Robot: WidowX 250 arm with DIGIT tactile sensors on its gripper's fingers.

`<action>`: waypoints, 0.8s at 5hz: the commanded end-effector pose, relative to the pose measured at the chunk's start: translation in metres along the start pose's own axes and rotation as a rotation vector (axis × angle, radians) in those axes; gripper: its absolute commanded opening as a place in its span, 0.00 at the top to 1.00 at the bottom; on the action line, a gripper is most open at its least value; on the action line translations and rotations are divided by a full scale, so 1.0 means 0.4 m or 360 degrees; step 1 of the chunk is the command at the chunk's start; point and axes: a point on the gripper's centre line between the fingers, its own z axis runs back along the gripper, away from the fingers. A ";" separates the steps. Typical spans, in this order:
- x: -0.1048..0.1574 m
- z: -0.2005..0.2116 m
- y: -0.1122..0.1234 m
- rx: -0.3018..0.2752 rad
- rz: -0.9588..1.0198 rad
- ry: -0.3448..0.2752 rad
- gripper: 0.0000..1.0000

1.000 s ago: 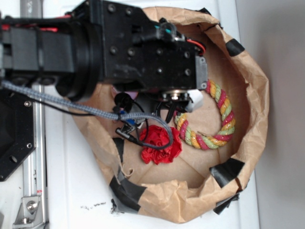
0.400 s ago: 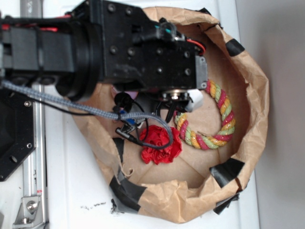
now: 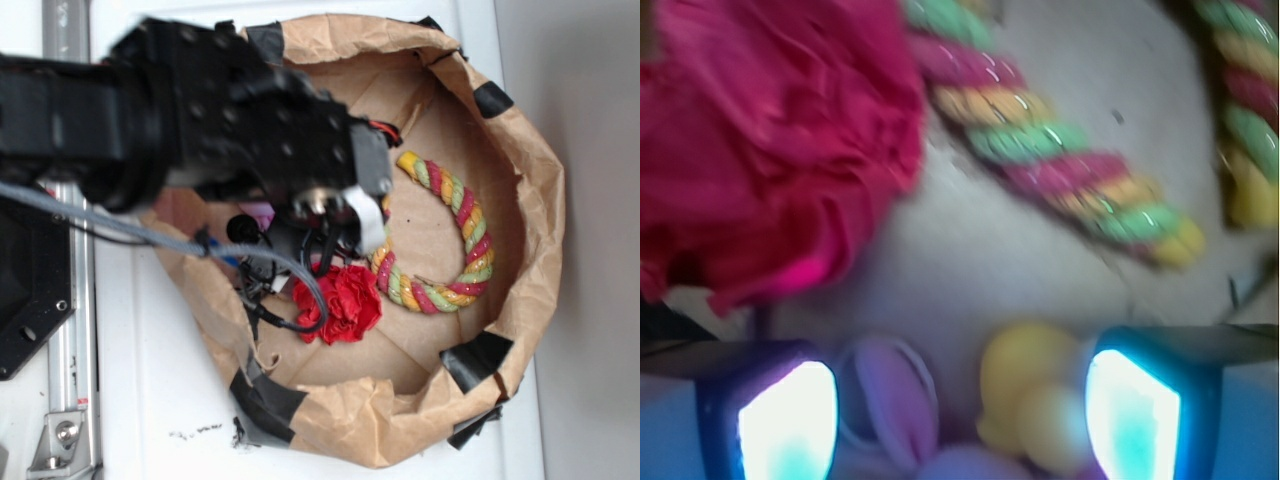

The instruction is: Grab the yellow duck.

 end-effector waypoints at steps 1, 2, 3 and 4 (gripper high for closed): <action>0.027 -0.004 0.001 0.0026 -0.0030 -0.0007 0.00; 0.019 -0.024 0.037 0.0033 0.0021 0.0024 0.00; 0.006 -0.051 0.090 0.0068 0.0083 0.0092 0.00; -0.007 -0.035 0.119 0.0117 0.0136 0.0113 0.00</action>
